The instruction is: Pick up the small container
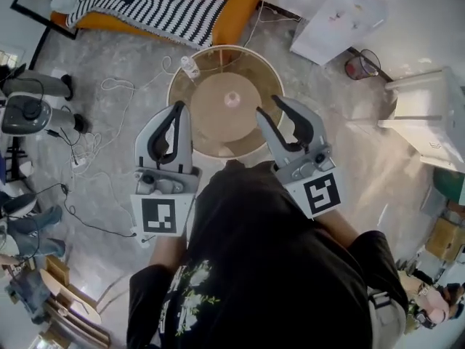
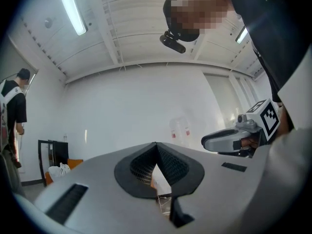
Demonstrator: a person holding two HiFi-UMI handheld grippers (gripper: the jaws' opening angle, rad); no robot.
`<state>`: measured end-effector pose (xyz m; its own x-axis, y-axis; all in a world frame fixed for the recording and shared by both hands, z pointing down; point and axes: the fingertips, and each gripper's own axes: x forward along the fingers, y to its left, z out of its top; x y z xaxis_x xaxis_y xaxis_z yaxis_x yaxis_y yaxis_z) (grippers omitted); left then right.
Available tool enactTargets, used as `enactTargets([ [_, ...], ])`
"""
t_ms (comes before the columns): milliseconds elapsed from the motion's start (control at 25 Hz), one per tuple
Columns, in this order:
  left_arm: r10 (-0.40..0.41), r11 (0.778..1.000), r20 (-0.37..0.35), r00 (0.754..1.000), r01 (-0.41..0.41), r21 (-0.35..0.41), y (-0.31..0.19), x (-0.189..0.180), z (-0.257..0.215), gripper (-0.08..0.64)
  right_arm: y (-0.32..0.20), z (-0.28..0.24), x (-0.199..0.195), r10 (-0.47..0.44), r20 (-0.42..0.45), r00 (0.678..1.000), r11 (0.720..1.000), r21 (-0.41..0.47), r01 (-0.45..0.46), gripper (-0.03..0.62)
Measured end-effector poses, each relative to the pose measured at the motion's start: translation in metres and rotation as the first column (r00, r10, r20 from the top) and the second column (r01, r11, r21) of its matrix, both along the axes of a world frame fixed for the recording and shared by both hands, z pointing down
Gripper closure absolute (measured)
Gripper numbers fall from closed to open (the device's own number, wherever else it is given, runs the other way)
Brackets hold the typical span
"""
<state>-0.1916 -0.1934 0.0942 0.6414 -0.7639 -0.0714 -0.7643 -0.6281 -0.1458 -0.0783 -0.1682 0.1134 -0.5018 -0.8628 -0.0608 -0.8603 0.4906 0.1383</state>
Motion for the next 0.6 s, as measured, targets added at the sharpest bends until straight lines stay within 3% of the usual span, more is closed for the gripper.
enactTargets([
  [280,0.034,0.997,-0.012,0.999,-0.035,-0.062,-0.029,0.023,0.014,0.563,-0.028,0.005,0.017,0.011,-0.026,1.0,1.0,-0.029,-0.011,0.476],
  [440,0.0,0.997,-0.029,1.0,-0.002,-0.073,-0.034,0.037,0.016,0.563,-0.036,0.013,0.035,-0.017,-0.033,0.999,0.999,-0.033,0.016,0.468],
  [600,-0.047,0.996,0.002,0.999,0.047,-0.077,-0.031,0.041,0.023,0.563,-0.044,0.019,0.041,-0.055,-0.013,0.998,0.998,-0.038,0.054,0.468],
])
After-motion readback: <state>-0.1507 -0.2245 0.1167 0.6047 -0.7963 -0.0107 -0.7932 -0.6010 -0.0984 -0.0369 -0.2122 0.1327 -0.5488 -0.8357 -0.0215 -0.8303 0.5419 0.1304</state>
